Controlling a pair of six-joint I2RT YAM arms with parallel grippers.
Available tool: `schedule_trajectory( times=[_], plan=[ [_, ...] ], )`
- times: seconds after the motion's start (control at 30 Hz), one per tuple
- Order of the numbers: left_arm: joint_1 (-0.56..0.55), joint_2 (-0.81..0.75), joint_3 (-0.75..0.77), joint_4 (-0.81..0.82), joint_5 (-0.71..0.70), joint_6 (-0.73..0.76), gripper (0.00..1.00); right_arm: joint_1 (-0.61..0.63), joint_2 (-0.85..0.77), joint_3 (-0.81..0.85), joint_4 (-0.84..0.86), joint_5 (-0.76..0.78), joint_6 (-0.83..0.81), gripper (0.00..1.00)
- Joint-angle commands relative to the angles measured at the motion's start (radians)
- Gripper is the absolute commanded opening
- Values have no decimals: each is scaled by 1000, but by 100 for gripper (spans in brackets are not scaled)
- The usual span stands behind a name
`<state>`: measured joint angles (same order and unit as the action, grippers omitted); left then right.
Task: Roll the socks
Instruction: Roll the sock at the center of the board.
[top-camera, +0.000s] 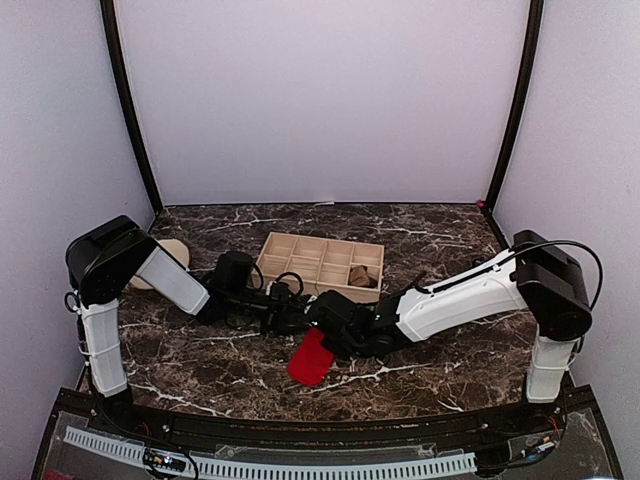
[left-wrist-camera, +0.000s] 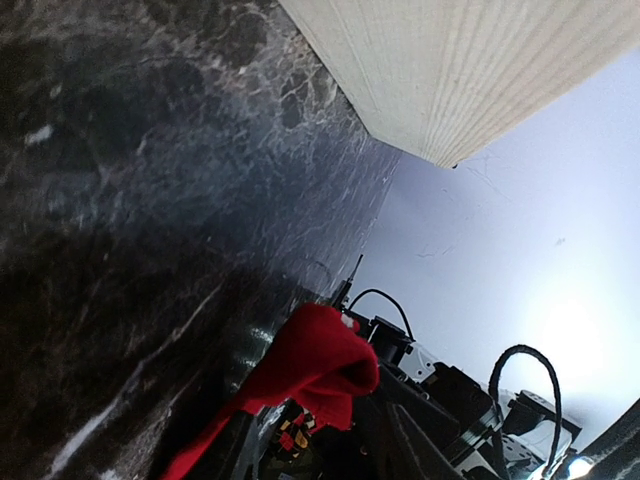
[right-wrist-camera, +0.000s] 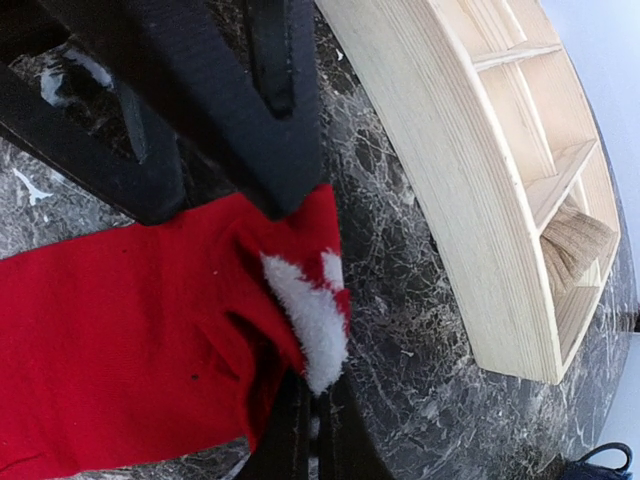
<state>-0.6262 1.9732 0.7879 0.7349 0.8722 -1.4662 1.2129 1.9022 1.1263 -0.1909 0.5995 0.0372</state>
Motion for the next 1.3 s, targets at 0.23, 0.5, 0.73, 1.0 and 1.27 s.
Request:
schedule_trajectory(
  times=[0.23, 0.5, 0.73, 1.0, 1.27],
  plan=[
    [5, 50, 31, 63, 4, -101, 44, 22, 40, 56, 12, 14, -8, 0],
    [5, 73, 43, 93, 11, -138, 45, 29, 68, 86, 6, 13, -33, 0],
    [5, 85, 52, 97, 13, -145, 51, 34, 80, 90, 6, 6, -37, 0],
    [5, 118, 66, 128, 35, -166, 39, 36, 91, 99, 4, 16, -45, 0],
    [5, 144, 75, 159, 52, -181, 21, 36, 91, 93, 8, 19, -49, 0]
  ],
)
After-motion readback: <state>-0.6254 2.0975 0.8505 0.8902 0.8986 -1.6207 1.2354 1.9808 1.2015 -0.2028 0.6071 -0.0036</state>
